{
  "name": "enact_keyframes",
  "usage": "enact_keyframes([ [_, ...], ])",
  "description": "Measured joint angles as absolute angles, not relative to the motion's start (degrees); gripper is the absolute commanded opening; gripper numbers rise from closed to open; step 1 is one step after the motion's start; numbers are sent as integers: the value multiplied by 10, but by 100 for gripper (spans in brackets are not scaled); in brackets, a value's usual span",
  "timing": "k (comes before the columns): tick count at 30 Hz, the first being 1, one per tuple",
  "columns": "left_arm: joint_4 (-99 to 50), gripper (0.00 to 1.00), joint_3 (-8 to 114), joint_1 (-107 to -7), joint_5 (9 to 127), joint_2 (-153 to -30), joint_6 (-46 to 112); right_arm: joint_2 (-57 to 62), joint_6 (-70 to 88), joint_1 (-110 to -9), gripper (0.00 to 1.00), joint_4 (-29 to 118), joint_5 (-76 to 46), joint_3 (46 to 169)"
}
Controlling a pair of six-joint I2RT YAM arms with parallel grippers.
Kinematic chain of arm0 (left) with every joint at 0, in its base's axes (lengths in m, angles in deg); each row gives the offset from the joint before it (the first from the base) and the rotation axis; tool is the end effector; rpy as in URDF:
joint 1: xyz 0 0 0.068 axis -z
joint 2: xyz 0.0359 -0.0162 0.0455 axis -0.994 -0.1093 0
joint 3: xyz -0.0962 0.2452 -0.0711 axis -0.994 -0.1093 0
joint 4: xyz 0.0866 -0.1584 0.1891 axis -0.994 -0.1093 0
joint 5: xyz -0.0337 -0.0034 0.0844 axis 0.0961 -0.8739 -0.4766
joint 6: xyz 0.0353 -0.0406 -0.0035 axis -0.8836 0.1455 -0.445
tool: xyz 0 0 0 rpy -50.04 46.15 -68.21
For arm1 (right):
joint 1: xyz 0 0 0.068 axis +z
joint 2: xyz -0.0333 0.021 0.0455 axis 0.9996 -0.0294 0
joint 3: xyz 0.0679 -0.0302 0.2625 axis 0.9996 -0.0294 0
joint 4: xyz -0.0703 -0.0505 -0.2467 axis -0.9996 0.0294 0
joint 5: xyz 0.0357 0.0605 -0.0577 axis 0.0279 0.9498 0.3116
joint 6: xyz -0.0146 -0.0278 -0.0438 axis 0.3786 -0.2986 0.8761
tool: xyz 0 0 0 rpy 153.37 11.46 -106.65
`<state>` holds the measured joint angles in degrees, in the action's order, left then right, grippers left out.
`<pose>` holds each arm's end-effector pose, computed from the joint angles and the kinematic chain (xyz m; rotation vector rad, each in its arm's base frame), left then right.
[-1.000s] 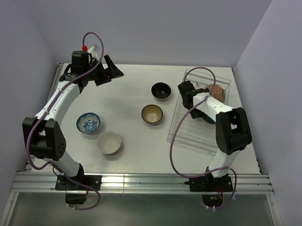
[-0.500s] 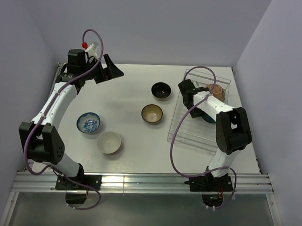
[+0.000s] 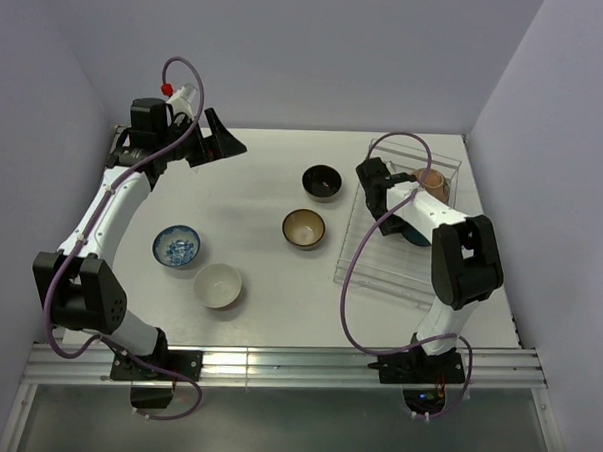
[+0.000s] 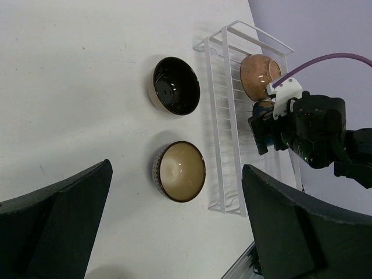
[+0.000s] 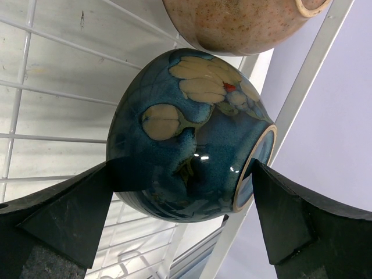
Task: Load the bowls into the dish rack
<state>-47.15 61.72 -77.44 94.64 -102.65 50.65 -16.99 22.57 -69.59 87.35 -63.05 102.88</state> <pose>0.3442 -0.0585 0.3645 -0.0143 2.0909 -1.0036 0.3305 0.0877 0.2058 -0.4406 2.6040 -0.9209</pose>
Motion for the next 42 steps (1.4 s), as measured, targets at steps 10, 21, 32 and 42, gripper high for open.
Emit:
enact_keyframes([
  [10,-476,99,617,-774,942,-1026,505,-170,224,-696,100,878,-633,1029],
  [21,-476,99,617,-774,939,-1021,496,-154,215,-696,100,886,-617,1029],
  [32,-469,99,617,-774,932,-1020,498,-148,213,-685,100,879,-633,1015],
  [42,-466,99,617,-774,927,-1019,498,-140,218,-663,100,863,-658,998],
])
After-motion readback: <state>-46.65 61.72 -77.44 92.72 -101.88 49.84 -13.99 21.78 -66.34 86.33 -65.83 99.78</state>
